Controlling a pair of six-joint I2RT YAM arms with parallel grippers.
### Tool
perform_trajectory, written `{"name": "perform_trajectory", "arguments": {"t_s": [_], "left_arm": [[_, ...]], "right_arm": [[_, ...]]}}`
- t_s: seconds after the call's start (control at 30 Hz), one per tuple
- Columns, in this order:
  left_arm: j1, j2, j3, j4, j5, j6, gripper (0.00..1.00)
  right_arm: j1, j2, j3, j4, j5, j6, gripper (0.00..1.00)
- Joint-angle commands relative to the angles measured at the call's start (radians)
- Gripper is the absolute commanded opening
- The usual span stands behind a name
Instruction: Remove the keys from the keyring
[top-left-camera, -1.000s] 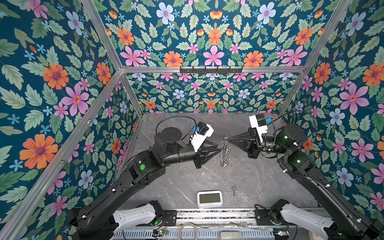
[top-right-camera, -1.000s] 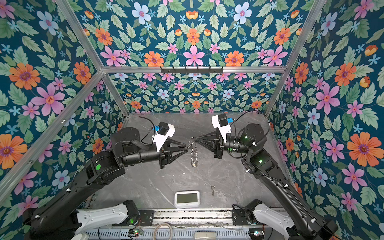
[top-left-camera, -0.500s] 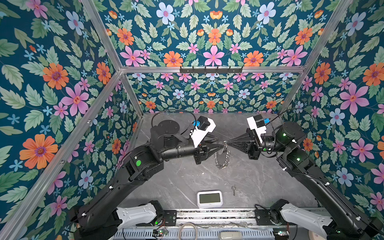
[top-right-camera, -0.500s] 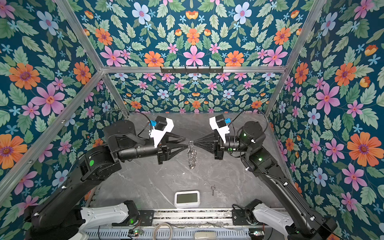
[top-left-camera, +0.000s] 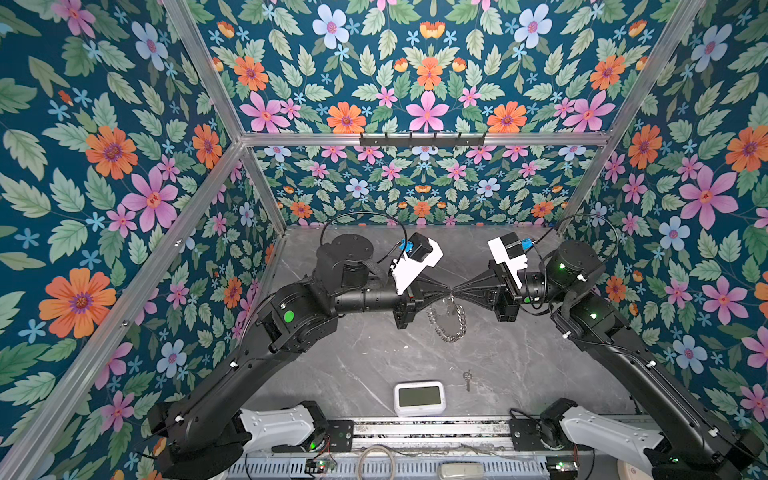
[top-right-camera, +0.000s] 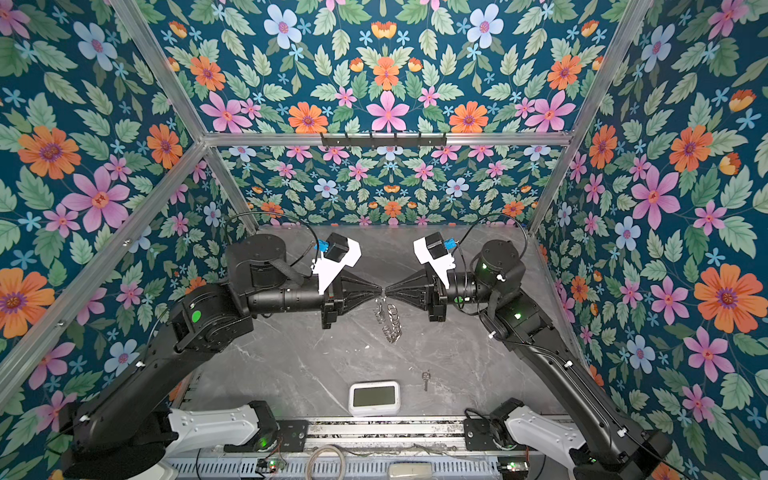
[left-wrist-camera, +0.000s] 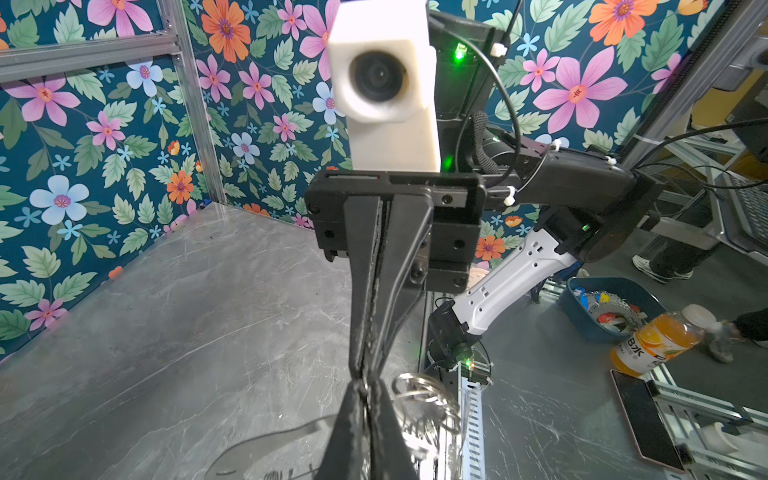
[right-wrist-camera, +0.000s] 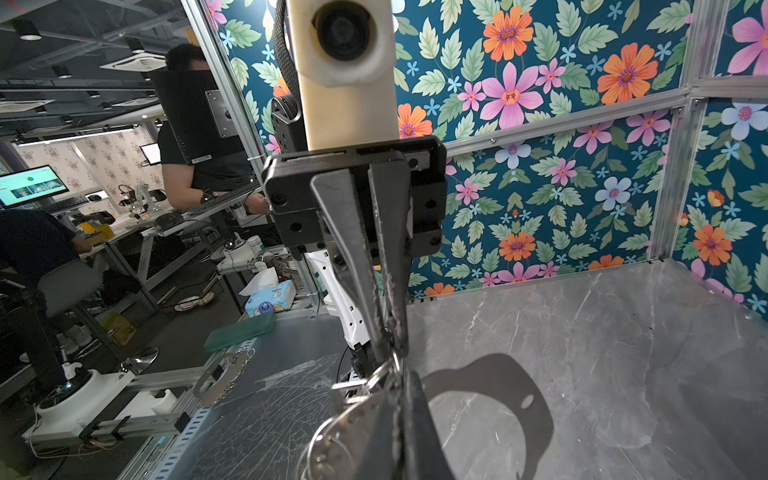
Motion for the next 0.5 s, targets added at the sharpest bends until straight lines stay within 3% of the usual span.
{"name": "perform_trajectory", "arguments": {"t_s": [0.0, 0.2, 0.3, 0.47], "left_arm": [[-0.001, 0.004, -0.003, 0.008, 0.034, -0.005, 0.01], [-0.001, 0.017, -0.004, 0.001, 0.041, 0.006, 0.0], [-0.001, 0.025, 0.008, -0.018, 0.062, 0.019, 0.0], [-0.001, 0.05, 0.039, -0.05, 0.07, 0.027, 0.0]], "right_arm": [[0.0, 0.001, 0.003, 0.039, 0.014, 0.008, 0.0], [0.0, 0.009, 0.002, 0.038, 0.011, 0.009, 0.0], [0.0, 0.022, 0.017, 0.013, -0.009, -0.001, 0.14], [0.0, 0.043, 0.034, 0.002, -0.033, -0.006, 0.12]]}}
